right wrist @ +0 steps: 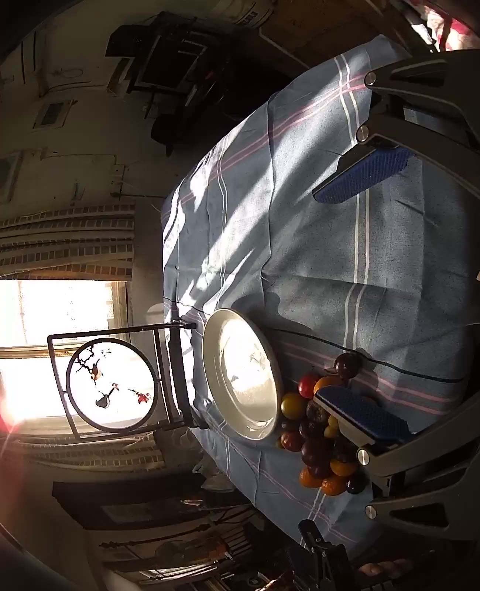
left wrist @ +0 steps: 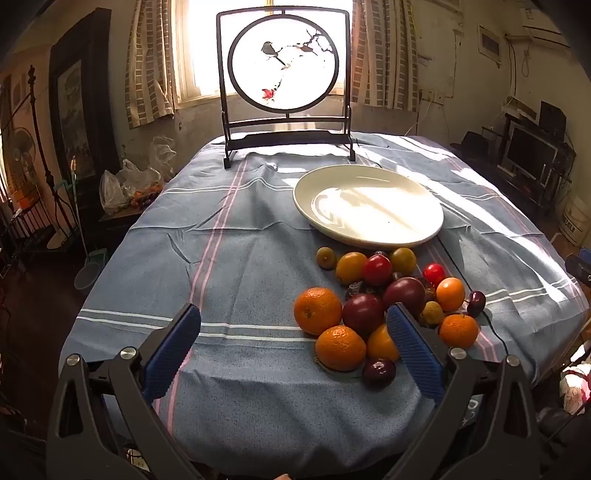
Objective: Organize fruits
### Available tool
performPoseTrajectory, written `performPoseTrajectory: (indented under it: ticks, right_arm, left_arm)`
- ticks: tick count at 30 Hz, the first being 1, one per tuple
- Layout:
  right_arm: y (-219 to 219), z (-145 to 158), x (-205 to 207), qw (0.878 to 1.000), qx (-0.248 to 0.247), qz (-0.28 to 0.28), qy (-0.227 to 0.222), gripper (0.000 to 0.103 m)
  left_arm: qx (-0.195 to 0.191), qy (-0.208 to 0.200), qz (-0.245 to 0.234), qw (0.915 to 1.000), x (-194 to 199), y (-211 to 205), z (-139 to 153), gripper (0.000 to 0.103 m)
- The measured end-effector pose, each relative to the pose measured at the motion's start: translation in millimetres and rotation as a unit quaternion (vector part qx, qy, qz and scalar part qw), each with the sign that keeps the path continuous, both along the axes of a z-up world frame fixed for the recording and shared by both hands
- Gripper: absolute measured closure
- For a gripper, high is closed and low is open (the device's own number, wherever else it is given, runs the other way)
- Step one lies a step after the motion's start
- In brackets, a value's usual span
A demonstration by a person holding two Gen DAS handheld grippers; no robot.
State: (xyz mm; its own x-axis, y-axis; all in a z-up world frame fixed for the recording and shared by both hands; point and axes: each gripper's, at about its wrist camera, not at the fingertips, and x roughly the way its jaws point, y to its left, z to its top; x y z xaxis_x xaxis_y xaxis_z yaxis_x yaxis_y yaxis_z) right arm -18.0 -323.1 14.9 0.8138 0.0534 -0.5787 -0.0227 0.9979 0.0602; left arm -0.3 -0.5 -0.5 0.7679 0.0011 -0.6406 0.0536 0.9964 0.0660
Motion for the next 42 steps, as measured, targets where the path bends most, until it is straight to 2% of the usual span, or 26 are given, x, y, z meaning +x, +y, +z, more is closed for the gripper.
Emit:
performPoseTrajectory:
  ticks: [2, 3, 6, 8, 32, 42]
  right_arm:
    - [-1.0, -1.3, 0.6, 1.000, 0.003, 0.001, 0.005, 0.004]
    - [1.4, 4.0, -0.3, 1.000, -0.006, -0.001, 0.006, 0.004]
    - [13.5, -1.5, 6.4, 1.000, -0.016, 0.000, 0.012, 0.004]
    - [7.0, 0.8, 3.9, 1.000, -0.003, 0.001, 0.006, 0.004]
    - [10.1, 0.5, -3.6, 1.000, -0.009, 0.003, -0.001, 0.004]
    - [10.8, 2.0, -10.6, 1.000, -0.002, 0.012, -0.025, 0.004]
  left_arm:
    - [0.001, 0.002, 0.000, 1.0000, -1.3, -1.9, 0.0, 0.004]
    - [-0.017, 0.016, 0.003, 0.9997, 5.6, 4.3, -2.1, 0.004]
    - [-0.037, 0.011, 0.008, 0.9992, 8.0, 15.2, -2.3, 0.004]
    - [-0.031, 0.006, 0.009, 0.9995, 5.7, 13.4, -1.9, 0.004]
    - [-0.021, 0.000, 0.020, 0.9996, 0.6, 19.9, 0.5, 0.004]
    - [-0.020, 0.002, 0.020, 0.9996, 0.0, 22.0, 1.0, 0.004]
